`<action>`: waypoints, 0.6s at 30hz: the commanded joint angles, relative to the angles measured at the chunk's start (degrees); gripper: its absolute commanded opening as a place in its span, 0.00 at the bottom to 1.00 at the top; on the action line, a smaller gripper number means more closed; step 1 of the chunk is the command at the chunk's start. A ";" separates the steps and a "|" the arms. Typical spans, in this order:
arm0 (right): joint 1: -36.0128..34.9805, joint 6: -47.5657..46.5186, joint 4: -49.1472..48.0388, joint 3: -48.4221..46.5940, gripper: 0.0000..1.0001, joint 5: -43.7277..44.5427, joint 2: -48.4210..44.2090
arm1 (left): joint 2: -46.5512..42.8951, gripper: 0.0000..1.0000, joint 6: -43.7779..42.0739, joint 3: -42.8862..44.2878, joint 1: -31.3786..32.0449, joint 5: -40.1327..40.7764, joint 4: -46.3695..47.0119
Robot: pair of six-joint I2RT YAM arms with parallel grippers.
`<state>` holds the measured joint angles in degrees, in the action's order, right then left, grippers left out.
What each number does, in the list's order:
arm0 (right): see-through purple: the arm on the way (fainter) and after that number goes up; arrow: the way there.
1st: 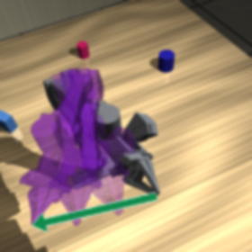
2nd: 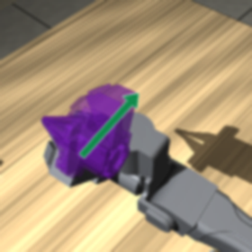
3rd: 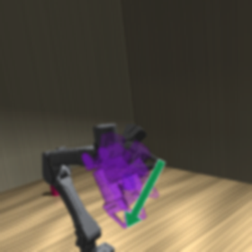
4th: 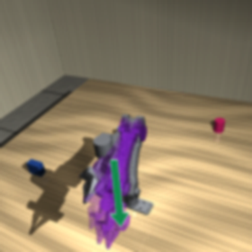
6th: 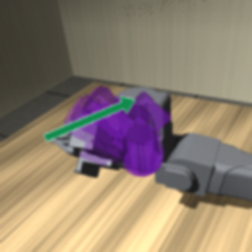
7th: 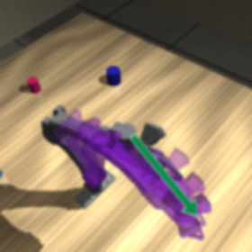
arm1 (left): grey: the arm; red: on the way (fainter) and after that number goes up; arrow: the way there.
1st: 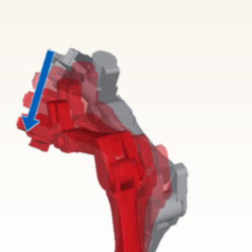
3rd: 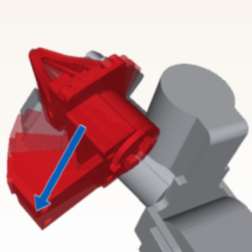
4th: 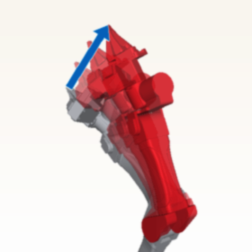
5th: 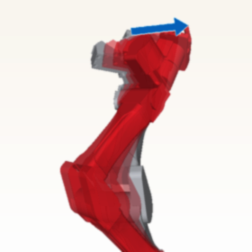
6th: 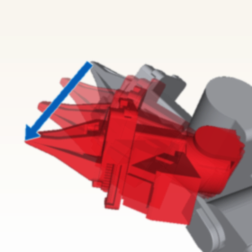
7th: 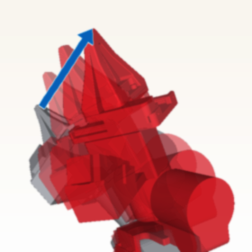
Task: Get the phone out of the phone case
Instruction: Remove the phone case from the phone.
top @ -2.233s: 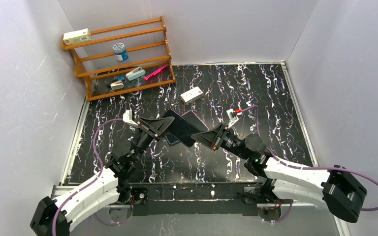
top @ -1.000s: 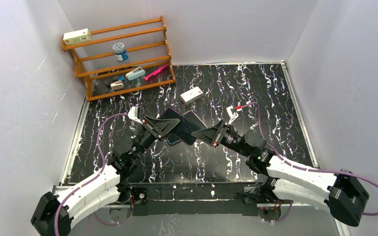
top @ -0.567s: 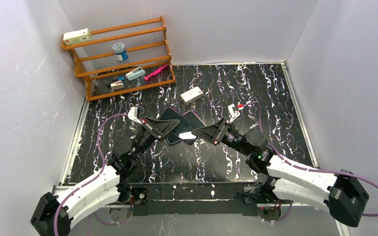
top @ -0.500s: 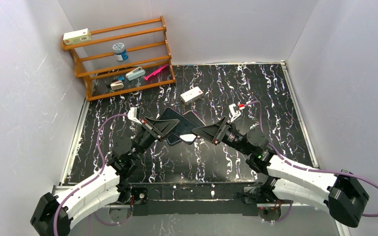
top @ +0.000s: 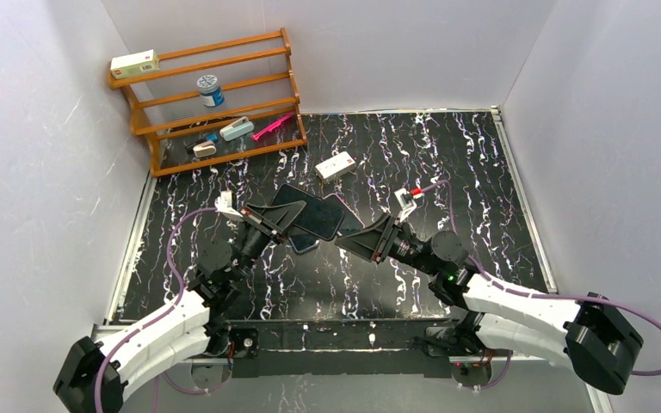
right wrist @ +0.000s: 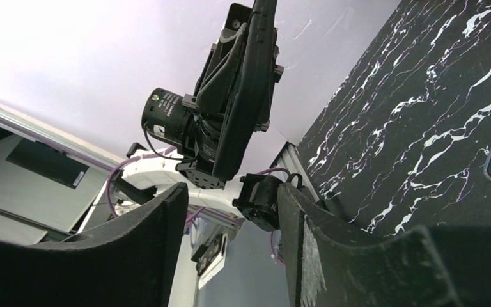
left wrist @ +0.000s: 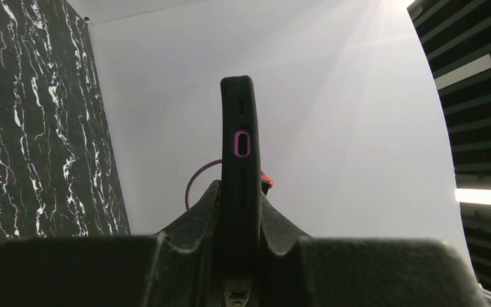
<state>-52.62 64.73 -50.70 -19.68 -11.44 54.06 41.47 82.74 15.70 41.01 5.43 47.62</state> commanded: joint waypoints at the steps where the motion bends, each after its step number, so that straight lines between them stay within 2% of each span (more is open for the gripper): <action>1: 0.07 -2.66 -3.27 -2.70 0.60 -2.32 1.52 | -0.40 0.00 1.11 0.73 0.05 2.73 4.15; 13: -0.05 -3.19 -4.54 -5.97 0.51 -2.59 5.50 | 0.33 0.00 1.15 0.56 0.12 2.55 4.15; 18: -0.41 -3.46 -5.03 -6.33 0.44 -2.43 6.13 | 0.13 0.00 0.87 0.64 0.10 2.65 4.10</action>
<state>-52.64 62.65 -51.66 -23.18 -13.67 59.77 42.61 83.59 15.68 41.01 6.26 47.53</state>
